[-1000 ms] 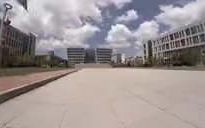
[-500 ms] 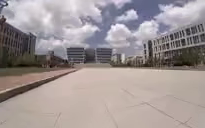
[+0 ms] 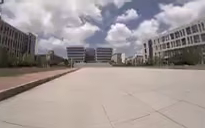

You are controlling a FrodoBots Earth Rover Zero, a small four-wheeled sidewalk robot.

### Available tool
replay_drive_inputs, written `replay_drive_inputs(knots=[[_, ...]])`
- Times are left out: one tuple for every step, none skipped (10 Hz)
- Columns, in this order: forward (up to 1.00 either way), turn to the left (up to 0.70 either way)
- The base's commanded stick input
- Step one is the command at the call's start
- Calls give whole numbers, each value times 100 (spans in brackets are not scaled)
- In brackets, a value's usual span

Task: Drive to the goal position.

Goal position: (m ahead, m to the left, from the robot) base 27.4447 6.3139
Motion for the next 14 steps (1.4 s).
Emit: replay_drive_inputs(knots=[[70,0],[70,0],[70,0],[70,0],[70,0],[70,0],[70,0],[70,0],[70,0],[70,0],[70,0],[70,0],[70,0],[70,0]])
